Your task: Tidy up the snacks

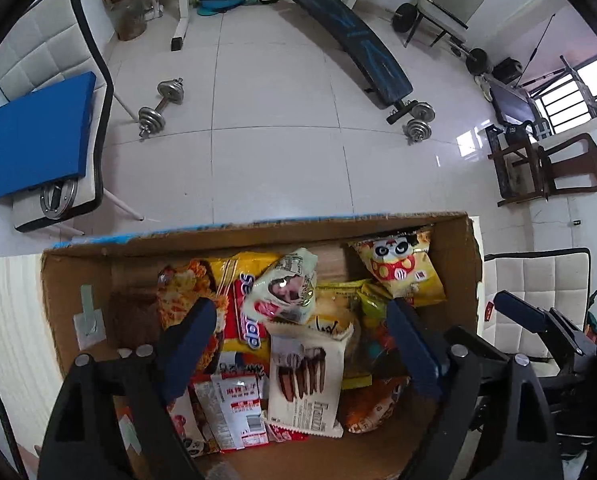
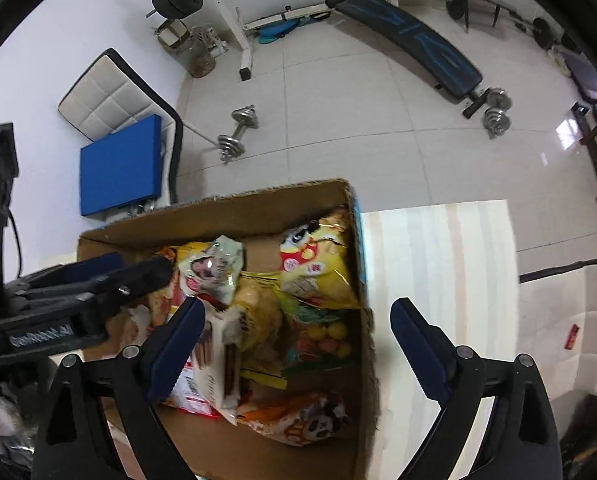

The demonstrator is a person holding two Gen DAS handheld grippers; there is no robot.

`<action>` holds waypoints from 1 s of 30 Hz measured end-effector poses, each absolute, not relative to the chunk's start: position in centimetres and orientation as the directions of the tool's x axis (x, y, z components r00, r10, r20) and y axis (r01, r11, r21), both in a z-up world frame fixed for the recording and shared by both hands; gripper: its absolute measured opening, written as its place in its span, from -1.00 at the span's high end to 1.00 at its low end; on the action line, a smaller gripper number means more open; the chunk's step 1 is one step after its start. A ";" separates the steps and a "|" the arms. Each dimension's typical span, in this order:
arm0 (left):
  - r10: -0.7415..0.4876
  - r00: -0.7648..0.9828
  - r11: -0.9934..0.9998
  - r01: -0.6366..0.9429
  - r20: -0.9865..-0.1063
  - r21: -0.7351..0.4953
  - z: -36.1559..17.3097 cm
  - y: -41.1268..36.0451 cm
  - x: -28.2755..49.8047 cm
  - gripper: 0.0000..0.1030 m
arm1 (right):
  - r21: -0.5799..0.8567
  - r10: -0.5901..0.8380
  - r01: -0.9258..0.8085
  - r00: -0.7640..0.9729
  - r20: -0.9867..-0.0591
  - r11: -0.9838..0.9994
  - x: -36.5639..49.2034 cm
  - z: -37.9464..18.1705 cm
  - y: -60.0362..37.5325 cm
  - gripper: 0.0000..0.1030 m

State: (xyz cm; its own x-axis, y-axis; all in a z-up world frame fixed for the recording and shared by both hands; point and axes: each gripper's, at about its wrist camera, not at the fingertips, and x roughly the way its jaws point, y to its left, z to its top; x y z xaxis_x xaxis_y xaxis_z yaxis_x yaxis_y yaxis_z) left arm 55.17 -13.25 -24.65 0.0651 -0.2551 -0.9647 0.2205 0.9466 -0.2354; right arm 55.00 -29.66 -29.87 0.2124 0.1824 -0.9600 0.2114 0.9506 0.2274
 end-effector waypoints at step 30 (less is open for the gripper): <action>-0.098 0.278 0.987 0.149 -0.956 -0.058 -19.0 -7.4 41.8 -0.69 | 0.093 0.051 0.165 0.246 -0.968 0.982 44.3 -24.9 -23.5 -0.88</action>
State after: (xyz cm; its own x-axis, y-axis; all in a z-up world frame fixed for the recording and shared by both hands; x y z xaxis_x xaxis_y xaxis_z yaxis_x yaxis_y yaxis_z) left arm 41.78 -7.43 -19.04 0.2782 -0.0981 -0.9555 0.1486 0.9872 -0.0581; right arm 44.33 -23.55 -24.90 0.2461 0.0506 -0.9679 0.1646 0.9820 0.0932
